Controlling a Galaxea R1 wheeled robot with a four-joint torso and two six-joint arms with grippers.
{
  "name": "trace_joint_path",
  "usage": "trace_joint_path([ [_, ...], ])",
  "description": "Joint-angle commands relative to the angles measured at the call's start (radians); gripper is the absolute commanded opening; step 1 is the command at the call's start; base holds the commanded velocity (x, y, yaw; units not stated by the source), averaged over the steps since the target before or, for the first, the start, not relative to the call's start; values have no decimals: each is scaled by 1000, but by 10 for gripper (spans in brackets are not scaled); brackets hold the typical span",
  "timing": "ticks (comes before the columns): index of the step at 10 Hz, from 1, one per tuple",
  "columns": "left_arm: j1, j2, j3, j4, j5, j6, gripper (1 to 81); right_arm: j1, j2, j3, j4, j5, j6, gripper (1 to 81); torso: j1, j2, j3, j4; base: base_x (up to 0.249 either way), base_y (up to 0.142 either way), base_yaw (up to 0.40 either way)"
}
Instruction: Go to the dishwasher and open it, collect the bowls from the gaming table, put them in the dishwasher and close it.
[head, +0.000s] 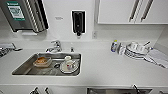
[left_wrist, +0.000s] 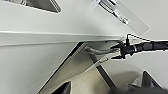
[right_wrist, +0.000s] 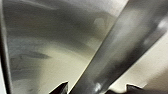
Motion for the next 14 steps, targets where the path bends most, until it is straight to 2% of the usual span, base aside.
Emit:
trace_joint_path([
  [1,-85,-32,29,9,22,11,811,62,-39,49,-84,-108,-4,811,0,0,0,0,0,0,0],
  [5,-85,-23,28,9,22,8,811,25,-100,130,-195,-113,-7,811,0,0,0,0,0,0,0],
  [8,-84,-14,26,9,22,8,811,13,-122,155,-199,-165,-8,811,0,0,0,0,0,0,0],
  [11,-85,-17,26,9,22,8,811,8,-74,132,-205,-163,-5,811,0,0,0,0,0,0,0],
  [14,-84,-17,23,9,22,8,811,108,-146,233,-186,-153,2,811,0,0,0,0,0,0,0],
])
